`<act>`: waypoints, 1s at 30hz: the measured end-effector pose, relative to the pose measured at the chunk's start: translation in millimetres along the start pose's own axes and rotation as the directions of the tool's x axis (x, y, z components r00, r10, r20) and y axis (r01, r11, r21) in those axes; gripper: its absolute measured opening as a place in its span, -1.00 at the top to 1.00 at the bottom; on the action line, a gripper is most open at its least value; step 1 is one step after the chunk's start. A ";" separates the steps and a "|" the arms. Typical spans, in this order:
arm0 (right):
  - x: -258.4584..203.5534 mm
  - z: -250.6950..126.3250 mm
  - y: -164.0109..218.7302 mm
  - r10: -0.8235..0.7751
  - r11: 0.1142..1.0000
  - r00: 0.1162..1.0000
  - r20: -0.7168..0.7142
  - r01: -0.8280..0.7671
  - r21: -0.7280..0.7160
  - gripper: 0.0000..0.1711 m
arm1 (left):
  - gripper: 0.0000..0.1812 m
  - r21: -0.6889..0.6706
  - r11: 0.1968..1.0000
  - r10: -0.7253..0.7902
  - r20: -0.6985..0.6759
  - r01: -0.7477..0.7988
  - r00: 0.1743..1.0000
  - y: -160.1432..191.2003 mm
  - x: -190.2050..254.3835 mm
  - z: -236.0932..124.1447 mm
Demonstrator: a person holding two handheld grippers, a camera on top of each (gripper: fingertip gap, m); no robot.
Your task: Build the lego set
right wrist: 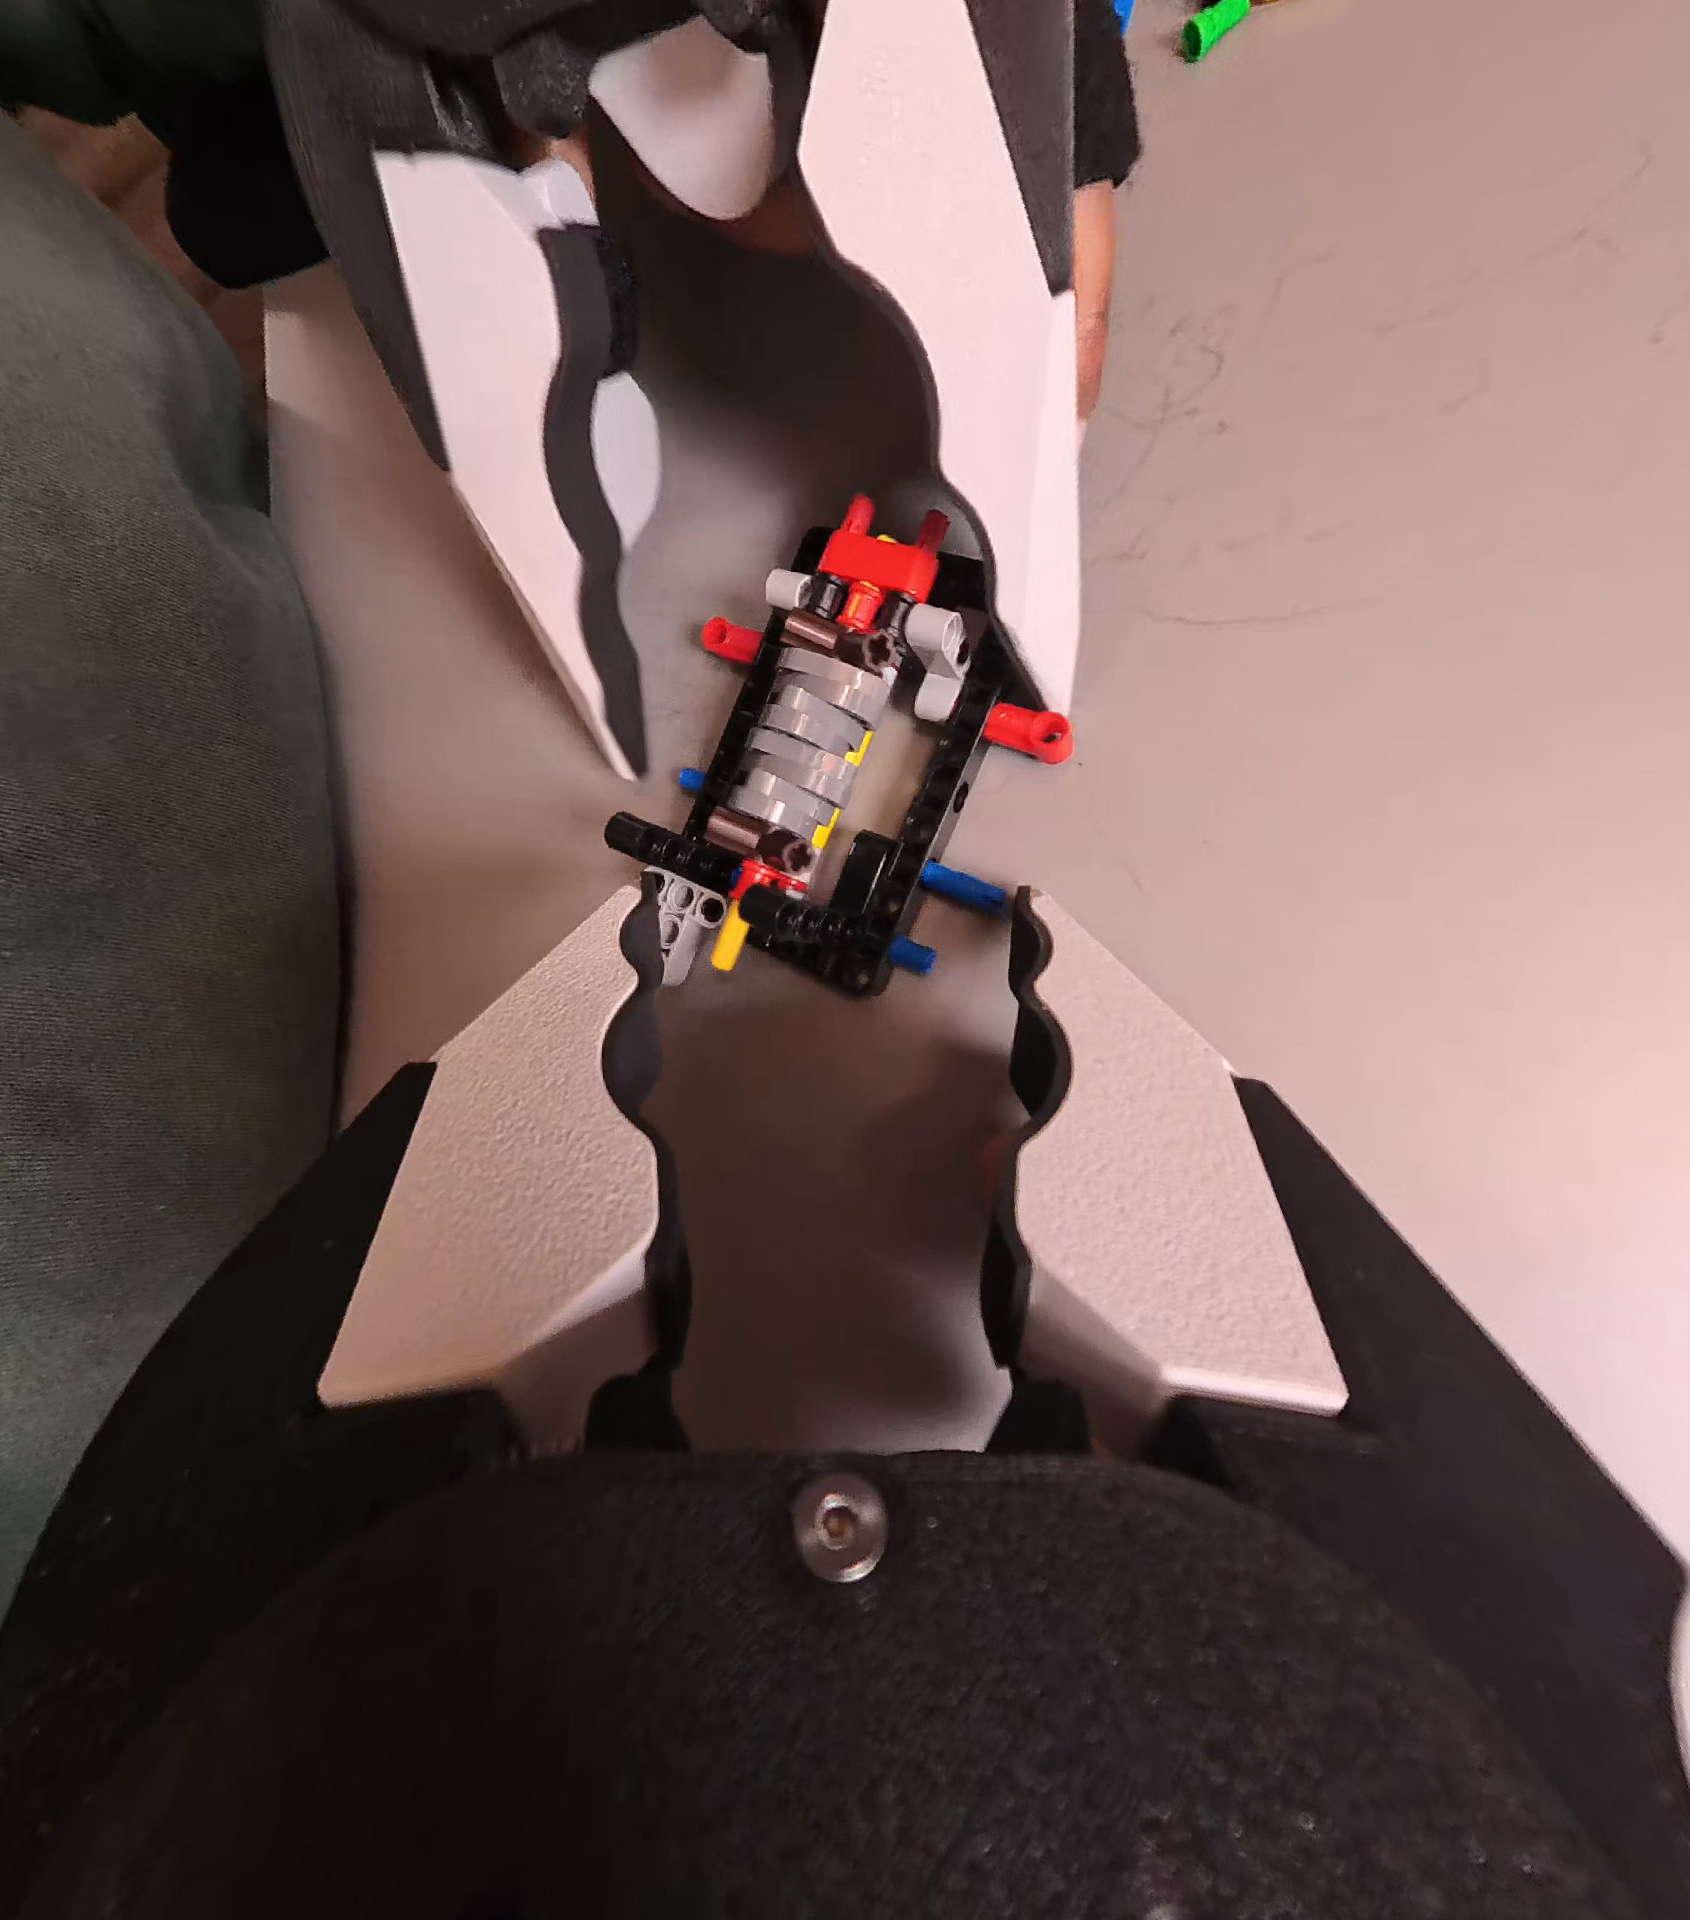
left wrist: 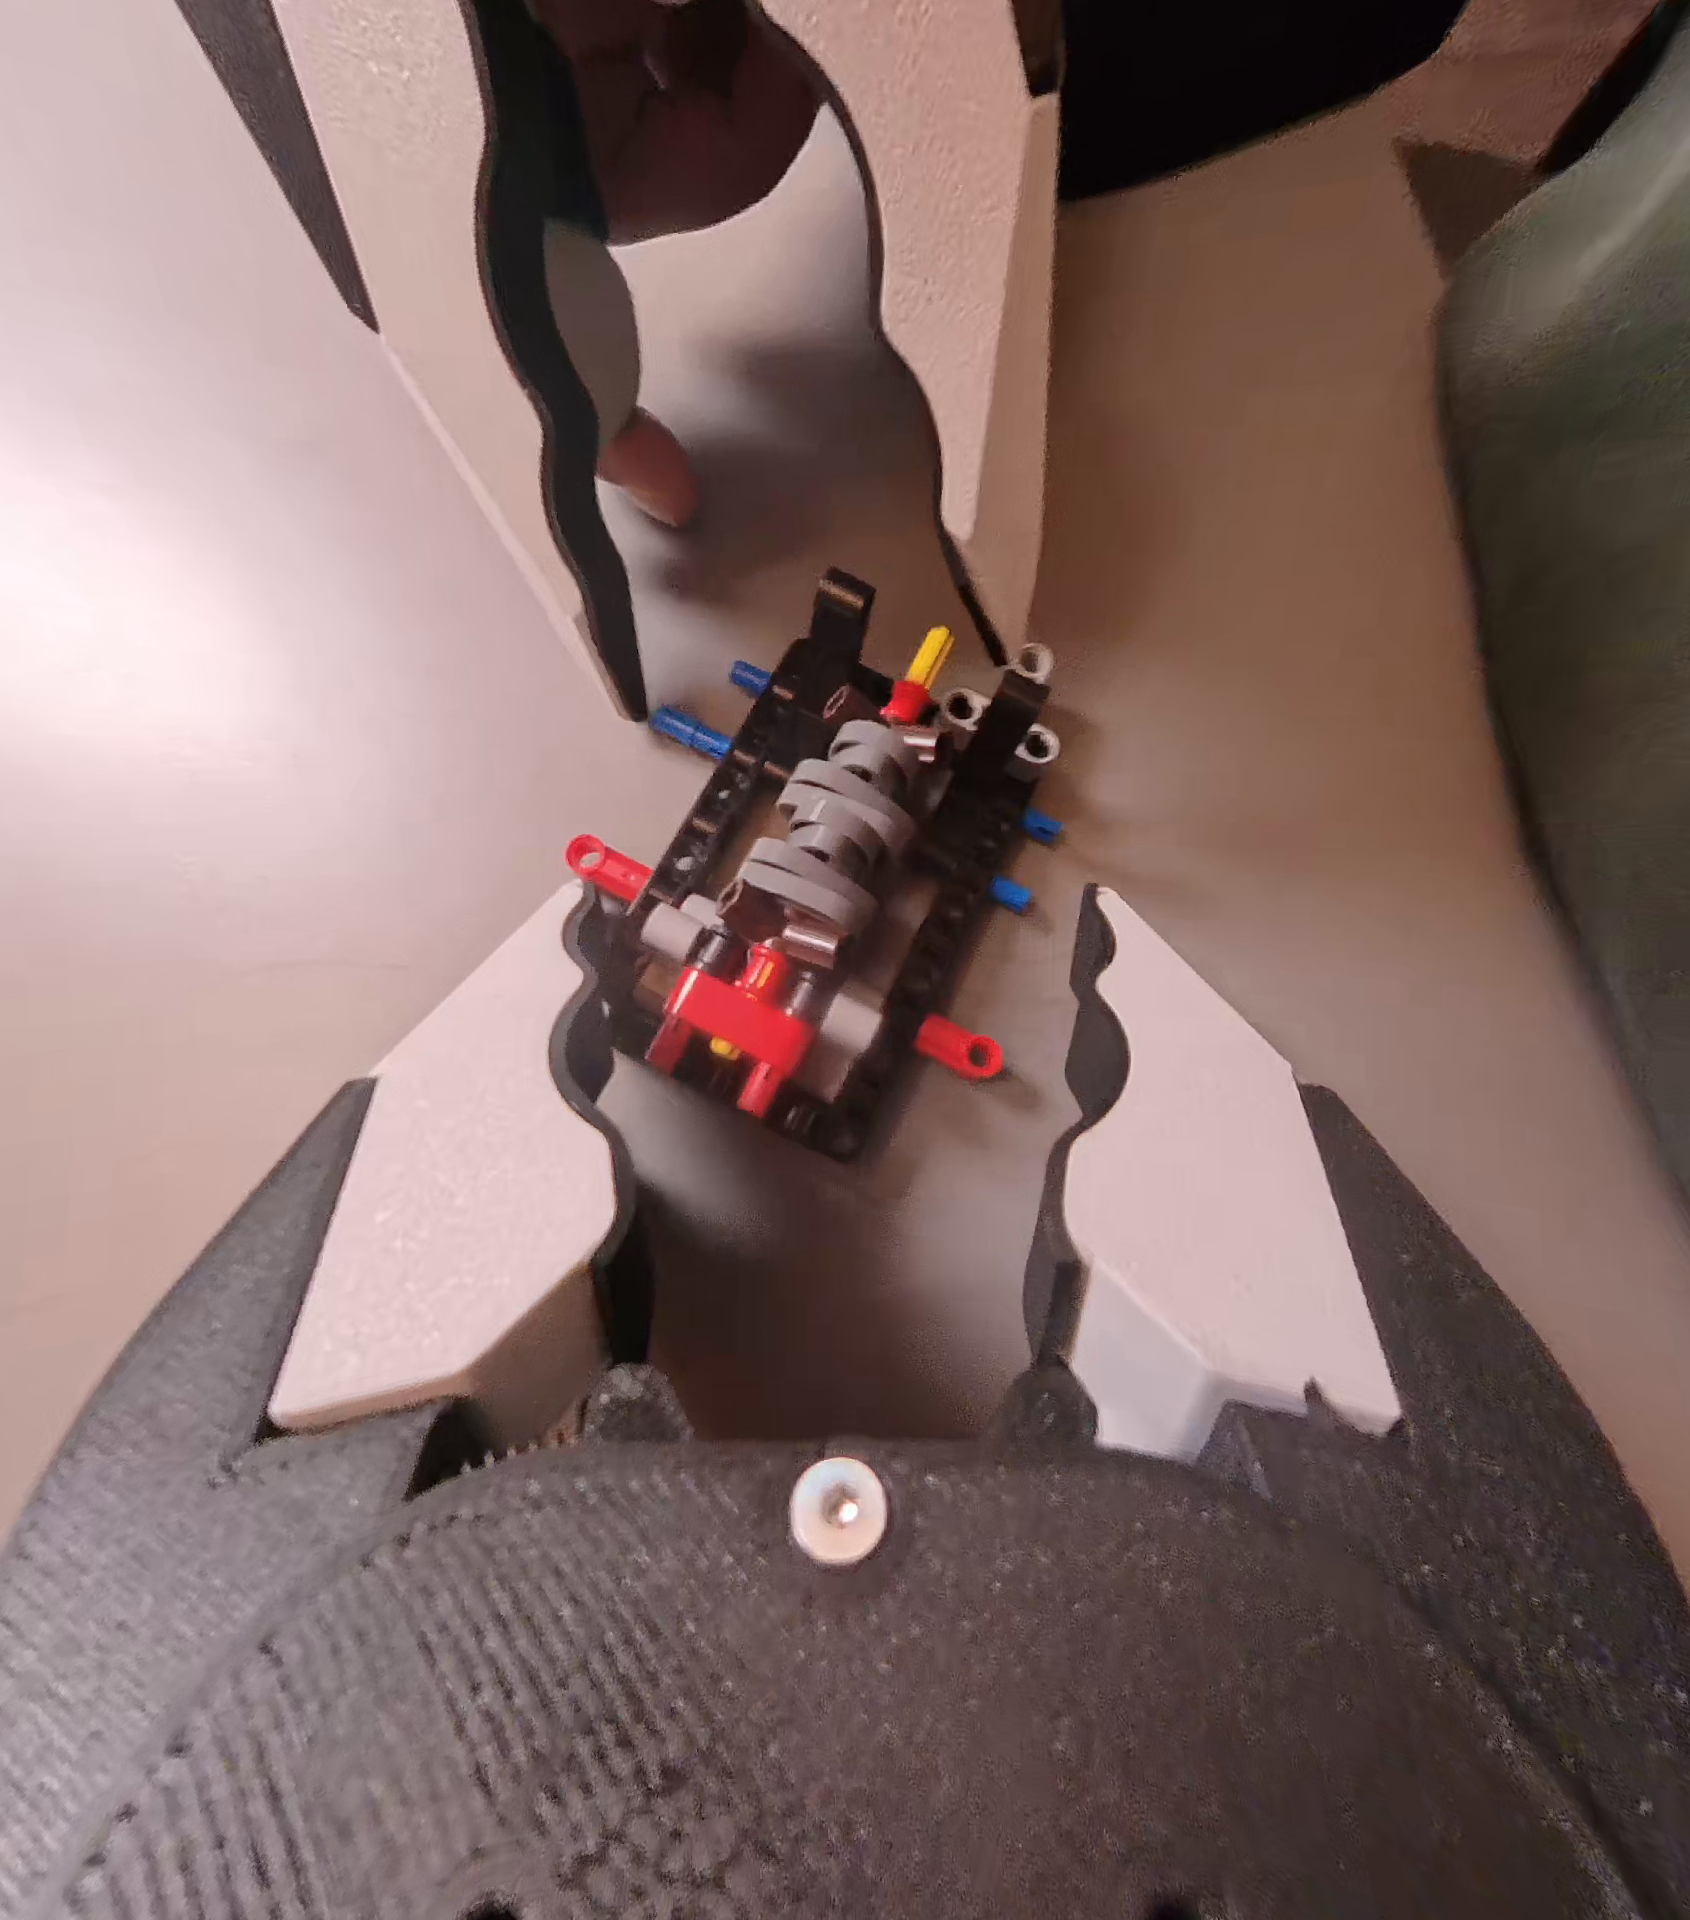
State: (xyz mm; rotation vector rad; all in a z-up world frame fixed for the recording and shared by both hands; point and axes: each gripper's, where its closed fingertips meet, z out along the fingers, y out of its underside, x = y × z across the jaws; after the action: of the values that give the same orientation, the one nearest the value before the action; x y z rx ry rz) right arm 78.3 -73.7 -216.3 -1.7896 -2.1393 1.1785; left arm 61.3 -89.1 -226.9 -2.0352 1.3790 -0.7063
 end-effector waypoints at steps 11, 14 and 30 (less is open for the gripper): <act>-1.7 -7.2 3.0 -0.048 0.999 0.999 0.020 0.048 -0.010 0.17 | 0.40 -0.168 0.979 0.103 -0.078 -0.115 0.992 -29.8 -39.0 -4.0; -3.5 -6.2 4.5 -0.065 0.998 0.998 0.022 0.065 -0.018 0.15 | 0.39 -0.248 0.951 0.153 -0.143 -0.185 0.978 -30.5 -35.2 3.9; -17.4 -2.6 7.5 -0.098 0.995 0.994 -0.043 0.099 0.022 0.35 | 0.22 -0.320 0.918 0.207 -0.117 -0.234 0.971 -20.9 -29.0 0.5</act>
State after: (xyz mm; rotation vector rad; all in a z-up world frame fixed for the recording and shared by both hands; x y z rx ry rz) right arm 90.8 -87.7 -212.5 -1.6627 -2.1543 1.1289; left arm 65.4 -55.5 -215.4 -2.0686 1.8467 -0.4868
